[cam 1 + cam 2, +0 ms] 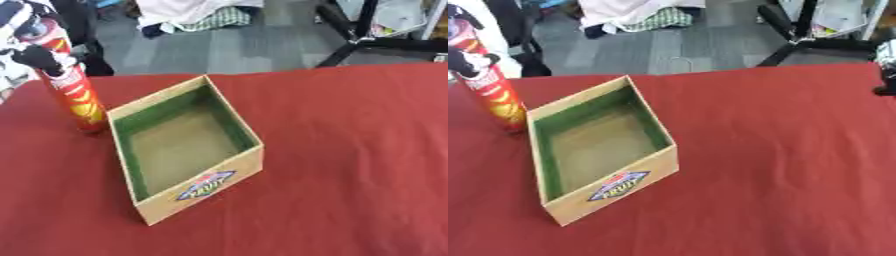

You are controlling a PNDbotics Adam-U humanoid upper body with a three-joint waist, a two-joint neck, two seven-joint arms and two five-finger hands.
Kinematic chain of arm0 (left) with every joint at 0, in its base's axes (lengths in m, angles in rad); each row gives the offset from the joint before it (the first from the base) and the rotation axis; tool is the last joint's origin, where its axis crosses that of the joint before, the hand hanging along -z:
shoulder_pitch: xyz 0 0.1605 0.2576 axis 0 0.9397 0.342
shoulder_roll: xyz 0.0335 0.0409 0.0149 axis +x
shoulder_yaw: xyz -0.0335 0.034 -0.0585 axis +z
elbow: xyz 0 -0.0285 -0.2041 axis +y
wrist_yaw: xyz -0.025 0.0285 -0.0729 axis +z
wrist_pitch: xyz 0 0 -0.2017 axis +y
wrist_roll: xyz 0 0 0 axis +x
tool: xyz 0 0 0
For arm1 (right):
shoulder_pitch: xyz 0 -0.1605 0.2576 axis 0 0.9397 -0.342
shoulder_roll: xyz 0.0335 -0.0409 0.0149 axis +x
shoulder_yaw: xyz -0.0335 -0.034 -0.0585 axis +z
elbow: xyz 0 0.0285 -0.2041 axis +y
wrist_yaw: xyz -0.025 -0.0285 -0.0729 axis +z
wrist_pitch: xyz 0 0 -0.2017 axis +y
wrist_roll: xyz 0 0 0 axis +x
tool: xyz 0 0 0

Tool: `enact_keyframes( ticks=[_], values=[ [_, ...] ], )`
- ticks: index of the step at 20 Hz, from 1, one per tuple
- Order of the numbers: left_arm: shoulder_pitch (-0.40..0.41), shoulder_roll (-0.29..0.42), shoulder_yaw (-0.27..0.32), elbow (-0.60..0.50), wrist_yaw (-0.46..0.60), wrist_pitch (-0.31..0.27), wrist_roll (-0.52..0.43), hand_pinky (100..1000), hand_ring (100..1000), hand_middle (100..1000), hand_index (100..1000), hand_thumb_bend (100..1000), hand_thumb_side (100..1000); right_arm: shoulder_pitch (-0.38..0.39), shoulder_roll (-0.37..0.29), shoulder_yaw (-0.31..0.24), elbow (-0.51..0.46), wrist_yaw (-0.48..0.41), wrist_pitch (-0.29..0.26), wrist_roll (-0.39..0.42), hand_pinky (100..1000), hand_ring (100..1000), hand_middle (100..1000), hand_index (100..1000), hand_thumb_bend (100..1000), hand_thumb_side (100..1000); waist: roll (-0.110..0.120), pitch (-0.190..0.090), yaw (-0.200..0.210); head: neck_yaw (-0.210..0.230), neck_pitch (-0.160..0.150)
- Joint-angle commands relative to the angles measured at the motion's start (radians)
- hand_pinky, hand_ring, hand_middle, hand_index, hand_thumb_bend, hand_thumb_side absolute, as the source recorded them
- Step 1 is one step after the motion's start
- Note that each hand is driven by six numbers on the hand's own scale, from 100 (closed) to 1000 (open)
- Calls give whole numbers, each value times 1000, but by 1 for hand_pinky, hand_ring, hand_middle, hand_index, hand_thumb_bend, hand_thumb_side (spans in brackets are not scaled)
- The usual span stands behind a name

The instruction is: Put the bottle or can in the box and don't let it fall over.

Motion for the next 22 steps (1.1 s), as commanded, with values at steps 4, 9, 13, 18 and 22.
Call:
enact_keyframes(
  ticks=[4, 9, 13, 18, 22],
  values=[
    [-28, 45, 5, -130, 64, 53, 12, 100, 100, 100, 100, 447, 100, -1, -18, -9, -8, 1, 0, -4, 541, 696, 741, 706, 287, 511, -9, -49, 14, -49, 53],
    [-30, 32, -9, -215, 232, 78, -31, 100, 100, 100, 100, 508, 100, 5, -22, -5, -2, 3, 5, 0, 541, 696, 741, 707, 289, 510, -20, -64, 31, -159, 121],
    [-29, 27, -40, -335, 353, 106, -51, 100, 100, 100, 100, 501, 100, 10, -19, -5, -1, 5, 7, 1, 541, 696, 741, 706, 290, 509, -25, -74, 40, -174, 138],
    [-1, 4, -80, -505, 477, 151, -85, 100, 100, 100, 100, 509, 100, 12, -12, -6, -2, 6, 7, -2, 540, 695, 740, 706, 293, 507, -31, -83, 49, -179, 133],
    [11, -29, -92, -586, 520, 182, -93, 100, 100, 100, 100, 499, 100, 13, -5, -6, -4, 8, 5, -4, 540, 694, 740, 705, 296, 506, -31, -87, 54, -178, 126]
  ],
)
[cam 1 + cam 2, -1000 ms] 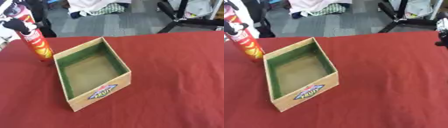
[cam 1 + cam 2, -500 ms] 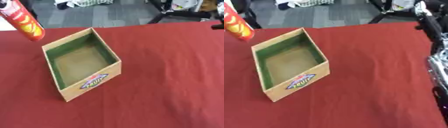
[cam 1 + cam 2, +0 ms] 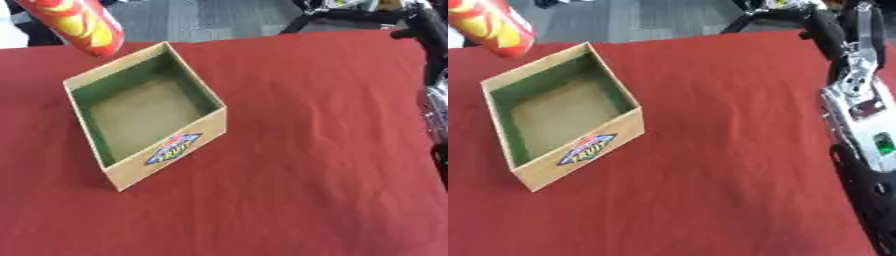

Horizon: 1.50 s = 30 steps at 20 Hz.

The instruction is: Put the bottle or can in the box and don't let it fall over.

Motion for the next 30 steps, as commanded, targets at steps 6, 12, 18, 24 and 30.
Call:
enact_keyframes(
  ticks=[6, 12, 18, 24, 30],
  values=[
    [-7, -39, -26, -92, -12, 30, -33, 100, 100, 100, 100, 475, 100, -12, -9, -6, -12, 7, -2, -7, 539, 693, 740, 704, 299, 506, 4, -27, -2, -2, -17],
    [41, -61, -59, -100, -154, -16, -46, 100, 100, 122, 104, 392, 100, -14, -3, -13, -18, 5, -8, -17, 539, 692, 739, 704, 301, 506, 7, -14, -6, -26, -30],
    [81, -86, -78, -88, -228, -89, 24, 324, 347, 367, 294, 737, 100, -9, -2, -15, -19, -1, -10, -25, 538, 691, 739, 703, 302, 507, 10, -5, -7, -53, -52],
    [92, -87, -82, -53, -288, -169, -23, 928, 766, 700, 756, 1000, 362, -3, -4, -17, -18, -4, -11, -28, 538, 691, 739, 703, 310, 507, 11, -4, -5, -52, -55],
    [109, -88, -39, -64, -274, -149, 13, 911, 757, 730, 720, 986, 342, -2, -2, -19, -18, -4, -11, -29, 538, 692, 739, 703, 303, 507, 5, -10, 4, -52, -46]
  ],
)
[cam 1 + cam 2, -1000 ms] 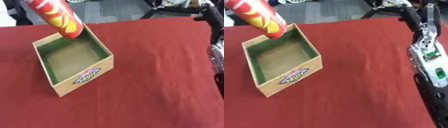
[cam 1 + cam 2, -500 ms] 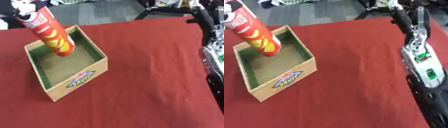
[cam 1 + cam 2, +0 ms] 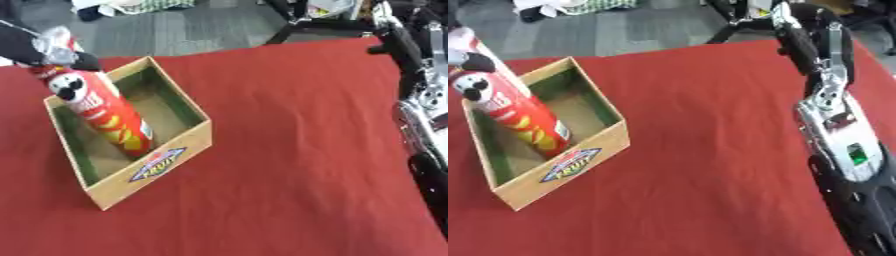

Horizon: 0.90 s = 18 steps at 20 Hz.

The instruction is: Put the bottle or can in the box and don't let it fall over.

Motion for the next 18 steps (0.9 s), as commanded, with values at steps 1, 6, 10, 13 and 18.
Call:
enact_keyframes(
  ticks=[1, 6, 10, 13, 18],
  values=[
    [8, 19, 59, -44, 56, 26, 59, 914, 760, 742, 724, 919, 372, -11, -15, -13, -17, -5, -2, -4, 538, 692, 739, 703, 304, 506, -7, -25, 6, -5, -2],
    [108, 69, 195, -204, 270, 107, 292, 915, 762, 767, 751, 765, 447, -10, -23, -18, -20, -1, -1, -9, 539, 692, 739, 704, 304, 504, -17, -29, 27, -21, 12],
    [248, 126, 292, -314, 403, 132, 496, 892, 747, 758, 741, 780, 455, -10, -28, -26, -23, 0, 0, -15, 539, 693, 740, 705, 303, 503, -30, -28, 48, -37, 8],
    [351, 138, 351, -363, 478, 135, 618, 836, 713, 739, 724, 869, 421, -16, -30, -31, -26, 2, 1, -20, 540, 695, 741, 706, 303, 502, -43, -26, 59, -42, 9],
    [526, 109, 427, -429, 536, 124, 734, 827, 731, 767, 743, 955, 443, -29, -30, -36, -30, 7, 4, -29, 541, 704, 750, 711, 309, 500, -61, -19, 72, -44, 16]
  ],
)
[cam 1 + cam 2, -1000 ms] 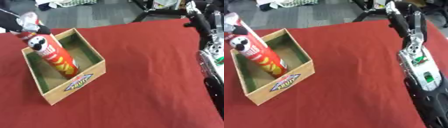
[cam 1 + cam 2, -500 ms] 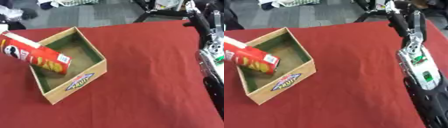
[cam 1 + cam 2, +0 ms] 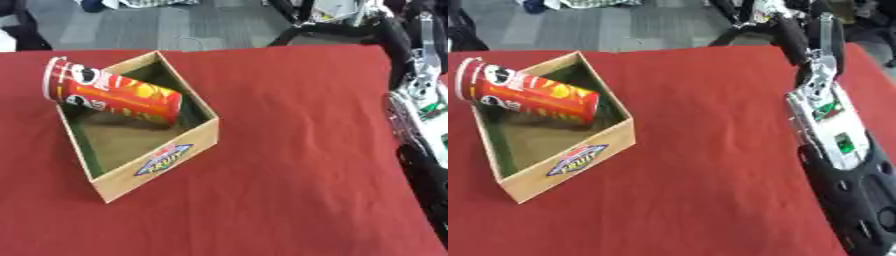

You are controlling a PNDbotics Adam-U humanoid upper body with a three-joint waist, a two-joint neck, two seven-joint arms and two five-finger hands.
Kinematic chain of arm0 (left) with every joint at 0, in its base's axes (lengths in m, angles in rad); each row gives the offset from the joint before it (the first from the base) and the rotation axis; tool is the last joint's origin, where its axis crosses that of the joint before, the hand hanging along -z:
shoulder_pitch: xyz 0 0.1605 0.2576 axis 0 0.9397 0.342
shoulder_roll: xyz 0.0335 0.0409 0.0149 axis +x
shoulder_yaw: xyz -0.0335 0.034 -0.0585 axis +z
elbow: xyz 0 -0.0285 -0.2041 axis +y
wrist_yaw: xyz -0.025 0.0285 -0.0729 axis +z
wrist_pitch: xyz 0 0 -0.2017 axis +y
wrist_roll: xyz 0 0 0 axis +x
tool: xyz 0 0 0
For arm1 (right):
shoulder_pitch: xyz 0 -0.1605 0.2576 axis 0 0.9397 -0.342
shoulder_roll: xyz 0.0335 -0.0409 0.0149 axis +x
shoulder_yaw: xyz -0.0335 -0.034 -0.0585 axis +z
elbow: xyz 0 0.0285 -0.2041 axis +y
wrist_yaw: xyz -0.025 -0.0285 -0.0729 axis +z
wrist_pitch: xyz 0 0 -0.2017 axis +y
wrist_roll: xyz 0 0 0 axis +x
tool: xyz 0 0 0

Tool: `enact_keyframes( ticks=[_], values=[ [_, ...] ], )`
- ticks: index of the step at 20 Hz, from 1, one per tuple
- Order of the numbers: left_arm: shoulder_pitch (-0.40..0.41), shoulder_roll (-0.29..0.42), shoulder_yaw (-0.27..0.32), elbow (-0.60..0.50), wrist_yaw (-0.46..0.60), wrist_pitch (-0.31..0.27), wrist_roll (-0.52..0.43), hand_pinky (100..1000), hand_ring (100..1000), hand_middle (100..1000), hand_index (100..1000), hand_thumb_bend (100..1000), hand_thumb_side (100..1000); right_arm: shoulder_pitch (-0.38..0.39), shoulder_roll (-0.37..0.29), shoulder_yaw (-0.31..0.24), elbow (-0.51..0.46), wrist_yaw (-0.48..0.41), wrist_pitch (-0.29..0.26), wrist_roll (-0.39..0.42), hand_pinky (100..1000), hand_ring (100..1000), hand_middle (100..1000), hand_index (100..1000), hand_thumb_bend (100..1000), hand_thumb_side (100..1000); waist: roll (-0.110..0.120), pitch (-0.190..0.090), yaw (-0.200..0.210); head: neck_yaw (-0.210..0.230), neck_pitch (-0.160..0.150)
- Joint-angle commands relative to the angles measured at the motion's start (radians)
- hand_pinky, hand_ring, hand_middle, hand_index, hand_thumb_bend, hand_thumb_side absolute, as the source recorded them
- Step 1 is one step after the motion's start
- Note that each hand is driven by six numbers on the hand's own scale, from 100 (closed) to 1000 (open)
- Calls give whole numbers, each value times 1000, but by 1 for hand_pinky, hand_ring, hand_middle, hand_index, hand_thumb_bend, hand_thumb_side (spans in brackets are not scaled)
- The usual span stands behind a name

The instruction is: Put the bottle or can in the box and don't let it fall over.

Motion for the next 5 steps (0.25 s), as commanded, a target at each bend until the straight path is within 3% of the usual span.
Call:
enact_keyframes(
  ticks=[1, 5],
  values=[
    [51, 2, 54, -42, 46, -18, 64, 828, 735, 770, 745, 963, 453, -21, -29, -13, -23, 6, 1, -9, 541, 709, 754, 713, 311, 499, -1, -16, 4, -3, 5],
    [135, -47, 85, -39, 94, -67, 101, 833, 742, 780, 751, 969, 471, -28, -23, -12, -25, 8, 7, -12, 542, 733, 776, 722, 315, 500, -8, -11, 5, -2, 7]
  ],
)
